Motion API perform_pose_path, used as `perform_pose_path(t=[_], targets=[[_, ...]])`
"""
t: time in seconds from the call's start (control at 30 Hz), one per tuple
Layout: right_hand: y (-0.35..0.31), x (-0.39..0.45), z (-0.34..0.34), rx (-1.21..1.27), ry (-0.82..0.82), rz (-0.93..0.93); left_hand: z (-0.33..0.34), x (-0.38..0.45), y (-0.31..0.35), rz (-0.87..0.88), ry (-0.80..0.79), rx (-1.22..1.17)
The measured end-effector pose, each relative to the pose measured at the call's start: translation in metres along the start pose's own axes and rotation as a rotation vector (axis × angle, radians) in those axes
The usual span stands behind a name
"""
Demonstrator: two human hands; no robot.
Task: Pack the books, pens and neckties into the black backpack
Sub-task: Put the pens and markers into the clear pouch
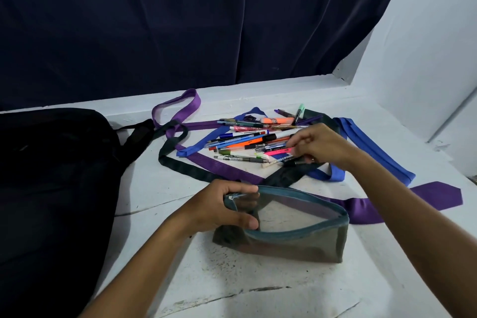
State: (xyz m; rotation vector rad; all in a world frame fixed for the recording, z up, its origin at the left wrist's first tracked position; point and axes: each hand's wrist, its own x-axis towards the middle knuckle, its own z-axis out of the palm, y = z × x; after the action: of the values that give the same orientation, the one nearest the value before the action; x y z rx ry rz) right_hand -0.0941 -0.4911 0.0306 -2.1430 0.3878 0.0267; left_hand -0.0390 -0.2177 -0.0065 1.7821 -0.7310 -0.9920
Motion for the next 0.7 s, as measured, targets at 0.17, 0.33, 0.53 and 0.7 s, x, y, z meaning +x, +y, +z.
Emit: perform_pose_path(t=[0.17, 0.33, 0.53, 0.7], targets=[[0.047, 0.033, 0.021, -0.348, 0.083, -0.062, -0.003, -0.001, -0.003, 0.010, -0.029, 0.007], [0.064, 0.052, 0.032, -0.624, 0.097, -0.011, -0.004, -0.002, -0.003, 0.017, -0.027, 0.022], [0.066, 0.042, 0.031, -0.882, 0.112, -0.187, -0.005, -0.003, -0.006, 0.006, -0.009, 0.039], [0.078, 0.033, 0.039, -1.124, 0.157, -0.397, -0.004, 0.000, -0.006, -0.004, -0.003, 0.041]])
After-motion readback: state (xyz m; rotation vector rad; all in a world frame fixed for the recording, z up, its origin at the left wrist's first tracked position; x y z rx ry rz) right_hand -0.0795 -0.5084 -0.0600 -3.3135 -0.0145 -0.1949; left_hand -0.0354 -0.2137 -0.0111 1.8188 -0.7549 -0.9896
